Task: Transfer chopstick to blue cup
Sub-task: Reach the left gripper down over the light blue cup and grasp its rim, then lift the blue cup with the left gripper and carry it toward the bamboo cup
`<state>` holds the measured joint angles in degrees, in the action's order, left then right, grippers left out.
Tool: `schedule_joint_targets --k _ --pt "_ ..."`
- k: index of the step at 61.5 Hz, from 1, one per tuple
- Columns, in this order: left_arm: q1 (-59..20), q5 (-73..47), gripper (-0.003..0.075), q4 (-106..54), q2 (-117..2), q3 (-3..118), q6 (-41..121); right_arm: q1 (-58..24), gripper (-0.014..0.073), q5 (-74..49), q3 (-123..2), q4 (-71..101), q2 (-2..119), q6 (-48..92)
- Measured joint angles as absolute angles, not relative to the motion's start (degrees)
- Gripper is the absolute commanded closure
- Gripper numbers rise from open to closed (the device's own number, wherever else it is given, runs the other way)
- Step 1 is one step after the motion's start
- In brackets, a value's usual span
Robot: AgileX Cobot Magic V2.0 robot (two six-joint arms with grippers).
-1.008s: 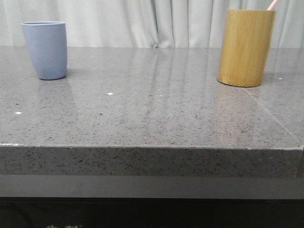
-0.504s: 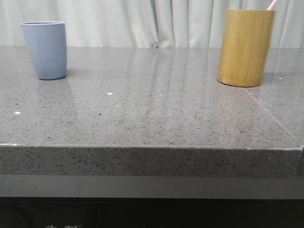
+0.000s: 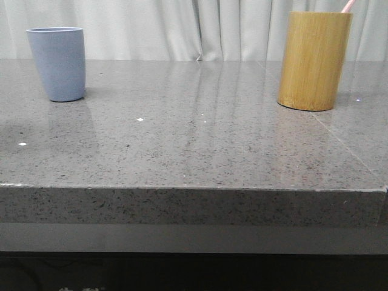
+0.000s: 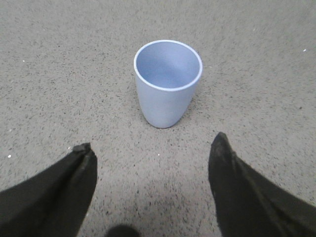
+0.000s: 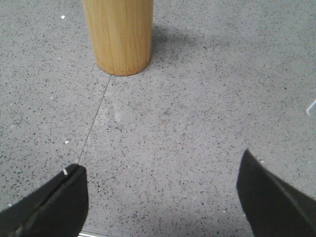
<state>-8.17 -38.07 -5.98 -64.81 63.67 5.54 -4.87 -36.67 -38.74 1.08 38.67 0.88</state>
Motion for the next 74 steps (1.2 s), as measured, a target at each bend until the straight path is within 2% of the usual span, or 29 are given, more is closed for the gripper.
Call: schedule_joint_targets --k 37,64,70,74 --pt "-8.3 -55.3 0.0261 -4.4 -96.9 98.9 5.7 -4.9 -0.0028 -36.7 -38.7 1.1 38.7 0.9" --pt "-8.3 -60.1 0.0262 -1.7 -109.5 108.0 5.8 -4.9 -0.0028 -36.7 -38.7 1.1 38.7 0.9" --pt "-8.3 -60.3 0.0309 -1.5 -110.7 108.1 5.8 -4.9 -0.0028 -36.7 -38.7 1.1 38.7 0.9" --pt "-8.3 -60.3 0.0375 -1.5 -111.2 108.1 5.8 -4.9 -0.0028 -36.7 -38.7 1.1 38.7 0.9"
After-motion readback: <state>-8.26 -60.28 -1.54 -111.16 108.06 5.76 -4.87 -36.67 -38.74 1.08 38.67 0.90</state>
